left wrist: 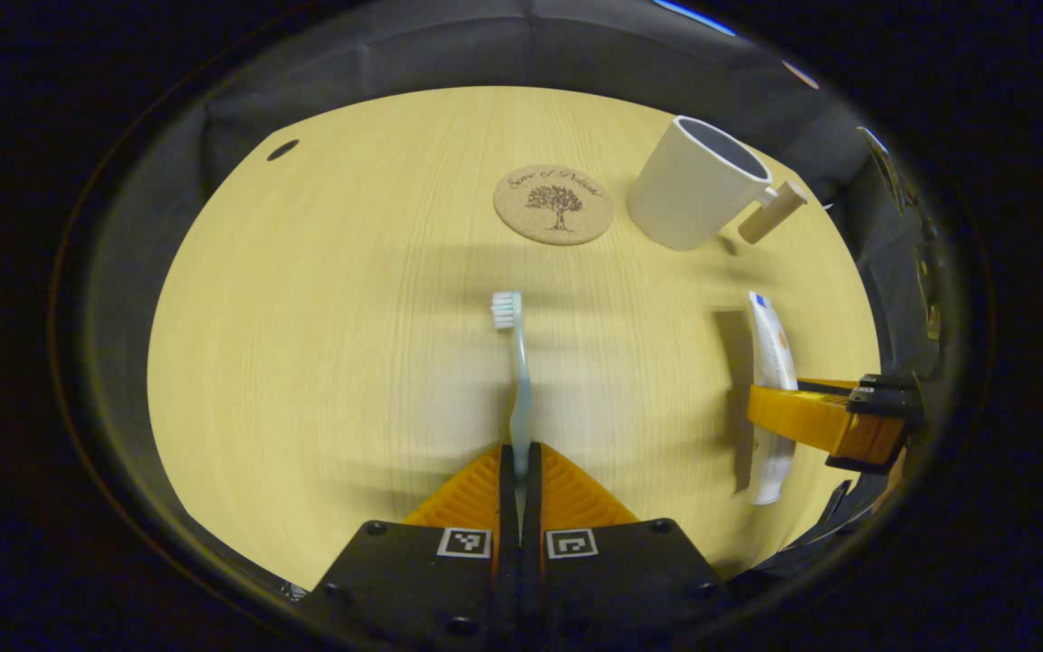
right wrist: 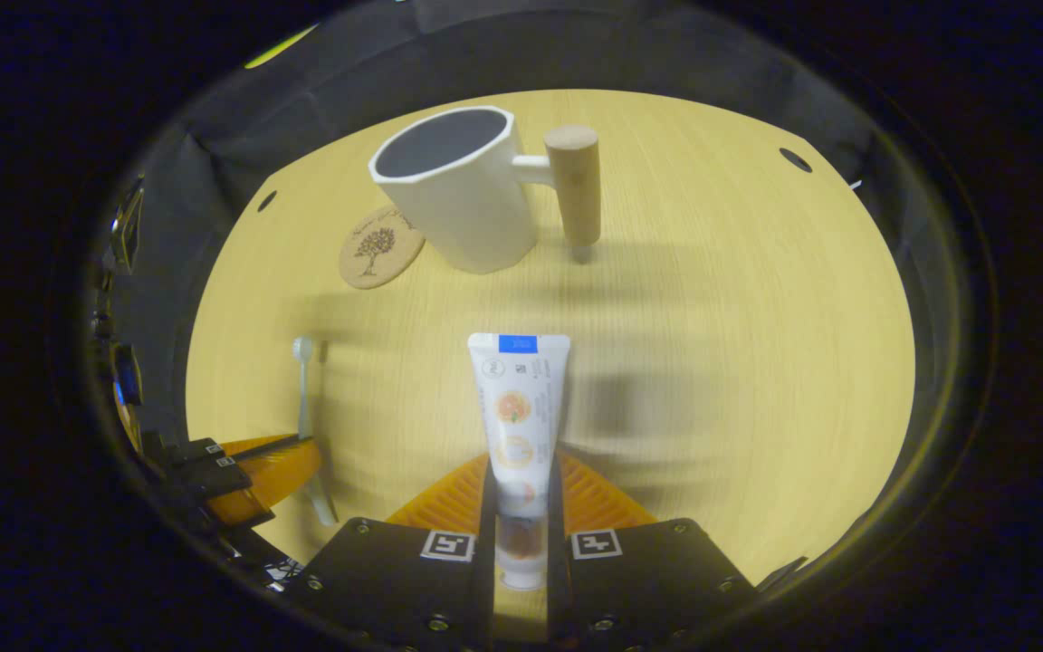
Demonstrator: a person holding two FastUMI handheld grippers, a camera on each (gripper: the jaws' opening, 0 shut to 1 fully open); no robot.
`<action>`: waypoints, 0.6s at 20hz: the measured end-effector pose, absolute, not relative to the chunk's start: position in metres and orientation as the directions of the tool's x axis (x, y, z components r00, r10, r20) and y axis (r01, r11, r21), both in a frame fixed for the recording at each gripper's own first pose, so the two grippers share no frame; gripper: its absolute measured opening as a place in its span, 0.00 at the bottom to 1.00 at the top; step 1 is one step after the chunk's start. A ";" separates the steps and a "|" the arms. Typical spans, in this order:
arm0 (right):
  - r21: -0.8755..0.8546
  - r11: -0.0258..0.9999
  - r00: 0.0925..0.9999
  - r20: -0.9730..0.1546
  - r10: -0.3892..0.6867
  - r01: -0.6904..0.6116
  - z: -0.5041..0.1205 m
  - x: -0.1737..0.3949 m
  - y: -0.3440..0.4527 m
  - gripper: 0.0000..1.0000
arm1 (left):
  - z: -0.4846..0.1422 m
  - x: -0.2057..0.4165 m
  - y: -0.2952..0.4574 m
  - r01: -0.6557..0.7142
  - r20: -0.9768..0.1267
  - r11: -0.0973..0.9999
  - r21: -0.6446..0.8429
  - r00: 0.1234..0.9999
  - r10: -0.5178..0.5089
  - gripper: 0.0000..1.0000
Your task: Put the toothbrush and toothpaste on the desktop into the cup, then pick up the cup and place it on the coaster on the desktop.
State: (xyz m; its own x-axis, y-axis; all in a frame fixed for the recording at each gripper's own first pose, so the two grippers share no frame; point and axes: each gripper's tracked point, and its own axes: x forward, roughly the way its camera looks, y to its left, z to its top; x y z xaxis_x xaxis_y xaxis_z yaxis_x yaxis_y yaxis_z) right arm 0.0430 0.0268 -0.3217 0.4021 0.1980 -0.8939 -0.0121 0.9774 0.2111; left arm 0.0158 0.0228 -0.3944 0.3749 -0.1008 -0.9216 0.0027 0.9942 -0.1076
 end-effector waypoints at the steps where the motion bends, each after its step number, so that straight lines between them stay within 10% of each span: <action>1: 0.221 0.975 0.414 -0.887 0.206 -0.012 -0.317 0.043 0.028 0.24 | -0.393 0.018 0.024 0.009 -0.914 0.995 -0.103 0.393 -0.099 0.08; 12: 0.336 0.942 0.540 -0.791 0.288 -0.011 -0.244 0.058 0.027 0.24 | -0.292 0.031 0.062 0.079 -0.771 0.995 -0.066 0.629 -0.101 0.08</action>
